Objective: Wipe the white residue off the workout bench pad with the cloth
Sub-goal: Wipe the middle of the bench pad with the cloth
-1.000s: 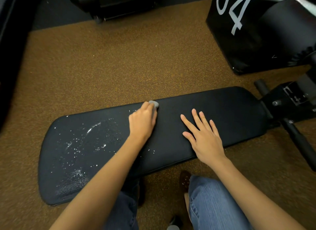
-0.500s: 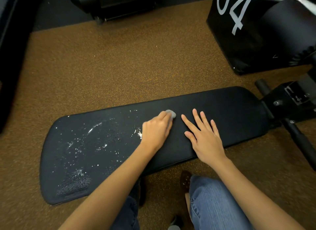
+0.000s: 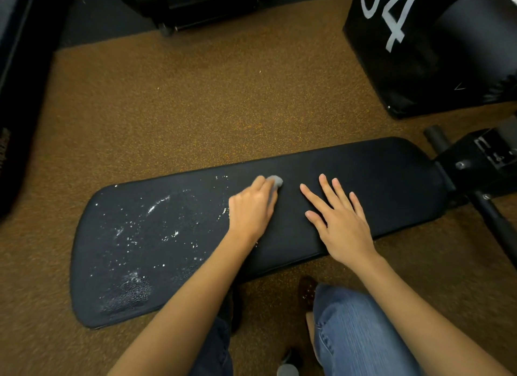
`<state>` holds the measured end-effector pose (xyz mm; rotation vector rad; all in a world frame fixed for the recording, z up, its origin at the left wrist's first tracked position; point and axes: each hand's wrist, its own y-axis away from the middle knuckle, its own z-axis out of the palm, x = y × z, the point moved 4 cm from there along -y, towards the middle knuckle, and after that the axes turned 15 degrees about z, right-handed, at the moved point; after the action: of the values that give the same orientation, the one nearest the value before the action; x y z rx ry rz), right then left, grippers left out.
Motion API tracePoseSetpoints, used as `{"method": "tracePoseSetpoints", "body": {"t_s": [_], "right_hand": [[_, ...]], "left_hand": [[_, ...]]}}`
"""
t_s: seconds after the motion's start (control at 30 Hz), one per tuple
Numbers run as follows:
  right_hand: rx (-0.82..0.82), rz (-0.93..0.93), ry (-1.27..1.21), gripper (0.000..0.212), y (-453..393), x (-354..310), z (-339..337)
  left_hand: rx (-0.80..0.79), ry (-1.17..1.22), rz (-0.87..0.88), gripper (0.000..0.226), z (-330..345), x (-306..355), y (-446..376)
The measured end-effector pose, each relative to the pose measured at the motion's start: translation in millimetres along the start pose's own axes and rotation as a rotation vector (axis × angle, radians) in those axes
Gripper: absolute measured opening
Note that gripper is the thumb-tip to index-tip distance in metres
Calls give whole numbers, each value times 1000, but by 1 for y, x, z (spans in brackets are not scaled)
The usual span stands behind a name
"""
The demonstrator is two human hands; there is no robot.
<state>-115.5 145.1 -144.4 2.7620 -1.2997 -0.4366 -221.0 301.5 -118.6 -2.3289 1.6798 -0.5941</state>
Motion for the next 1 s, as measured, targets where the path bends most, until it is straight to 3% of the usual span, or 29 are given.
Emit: {"method": "tracePoseSetpoints", "body": {"t_s": [0.13, 0.27, 0.4, 0.57, 0.7, 0.8, 0.93, 1.0], "right_hand": [[-36, 3, -5, 52, 0, -1, -1], [-37, -2, -4, 53, 0, -1, -4], [-23, -3, -22, 52, 1, 0, -2], [-14, -1, -9, 54, 1, 2, 1], [-14, 10, -23, 55, 1, 1, 2], [-19, 20, -32, 56, 0, 0, 0], [-25, 18, -30, 57, 0, -1, 1], [-30, 18, -29, 57, 0, -1, 1]], "left_hand": [[75, -97, -103, 24, 2, -31, -25], [72, -92, -187, 25, 0, -33, -24], [22, -52, -76, 11, 1, -6, 4], [-34, -208, 62, 22, -5, -23, 5], [-20, -254, -122, 12, -9, -61, -7], [-21, -157, -193, 15, -6, -42, -2], [-11, -53, -45, 12, -10, 7, 33], [-36, -71, 37, 23, -15, 9, 42]]}}
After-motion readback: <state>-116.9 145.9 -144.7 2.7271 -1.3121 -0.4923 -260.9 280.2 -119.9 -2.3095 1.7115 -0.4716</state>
